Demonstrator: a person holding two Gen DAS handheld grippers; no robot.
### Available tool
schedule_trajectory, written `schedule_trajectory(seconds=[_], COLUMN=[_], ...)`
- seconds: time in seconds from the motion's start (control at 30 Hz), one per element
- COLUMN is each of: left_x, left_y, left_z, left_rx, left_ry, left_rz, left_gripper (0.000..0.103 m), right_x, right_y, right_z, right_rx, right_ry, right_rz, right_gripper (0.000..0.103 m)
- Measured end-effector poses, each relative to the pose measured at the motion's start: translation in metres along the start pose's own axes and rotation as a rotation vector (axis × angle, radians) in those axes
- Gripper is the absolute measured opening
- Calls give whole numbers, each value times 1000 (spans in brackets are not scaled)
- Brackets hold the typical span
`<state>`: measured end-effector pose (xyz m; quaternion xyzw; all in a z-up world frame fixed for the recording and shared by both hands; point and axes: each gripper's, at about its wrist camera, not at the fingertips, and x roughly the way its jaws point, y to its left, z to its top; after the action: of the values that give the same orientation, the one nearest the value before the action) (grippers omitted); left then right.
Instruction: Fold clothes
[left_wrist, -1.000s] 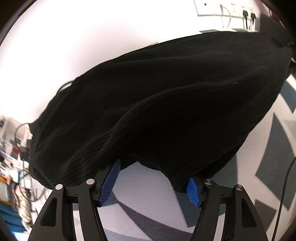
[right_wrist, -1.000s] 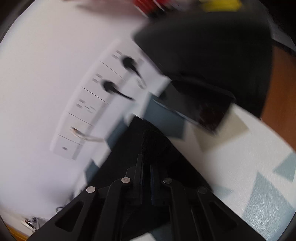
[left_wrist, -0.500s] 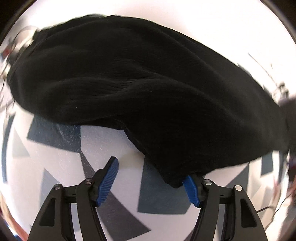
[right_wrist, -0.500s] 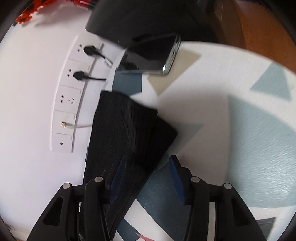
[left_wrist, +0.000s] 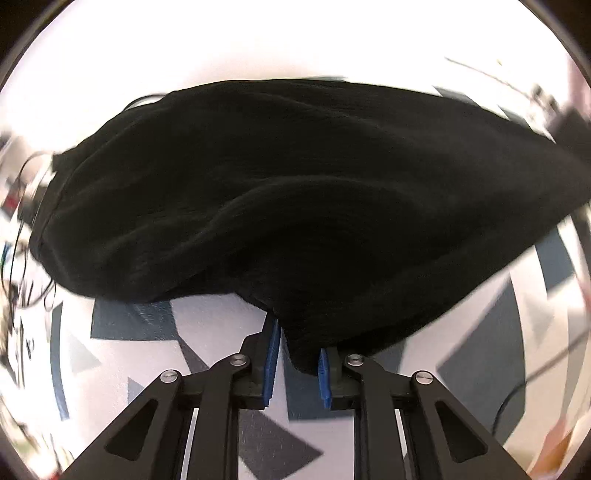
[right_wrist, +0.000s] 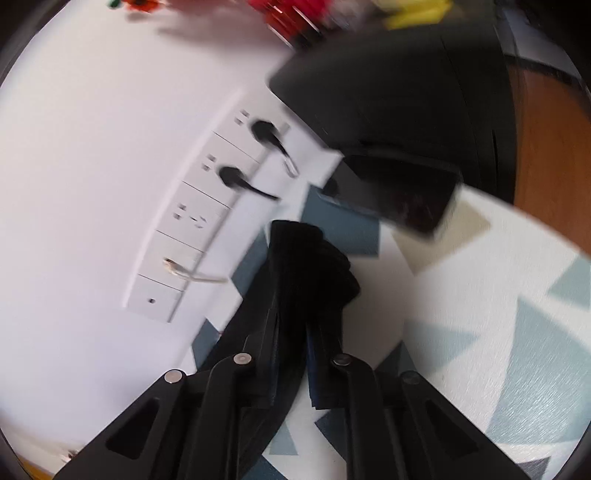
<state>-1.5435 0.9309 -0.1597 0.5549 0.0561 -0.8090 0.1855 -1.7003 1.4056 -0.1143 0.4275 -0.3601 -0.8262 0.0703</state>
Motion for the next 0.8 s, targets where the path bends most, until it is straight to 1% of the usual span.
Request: schedule_trajectory(seconds=[0.03,0.1,0.17,0.23,0.33,0.4,0.5,0.6,0.63,0.7,0.73,0.8], left_x=[0,1,0,-1,-2,-2,-7,-11,-12,-15,-18,-26], left_y=[-4,-12,-16,-17,-23,-28,-33,-35,-36,-38,-37,-25], left_z=[-4,-12,-17,-20,-23,-27,-39,-53,-58,-65,-66,-69], left_rx=[34,101,143,145,141,146,147,129,126,125,121,102], left_ry=[1,0,0,16,28,30,41,56,61,64,64,50], left_rz=[1,5,-15,-46,-60,-63,-87,-117,-121,-122,-125,-142], left_gripper=[18,18,18,18,18,18,18,19,19,26,28,37], right_x=[-4,1,4,6,4,-3,-12,-25,-29,-35,-39,-50], right_y=[1,-20,-41,-65,-76,-81,-84,-93,-98,-104,-106,-103], right_z=[2,-4,-12,-23,-33,-33,-32,-37,-40,-44,-46,-50], right_rx=[-13,30,77,127,112,105,111,119,121,124,131,122], right_ry=[-5,26,45,51,37,23,5,10,13,28,30,16], right_rz=[0,-40,-78,-116,-160,-165,-170,-187,-191,-214,-219,-255], right_gripper=[10,10,10,11,11,11,11,11,12,14,21,42])
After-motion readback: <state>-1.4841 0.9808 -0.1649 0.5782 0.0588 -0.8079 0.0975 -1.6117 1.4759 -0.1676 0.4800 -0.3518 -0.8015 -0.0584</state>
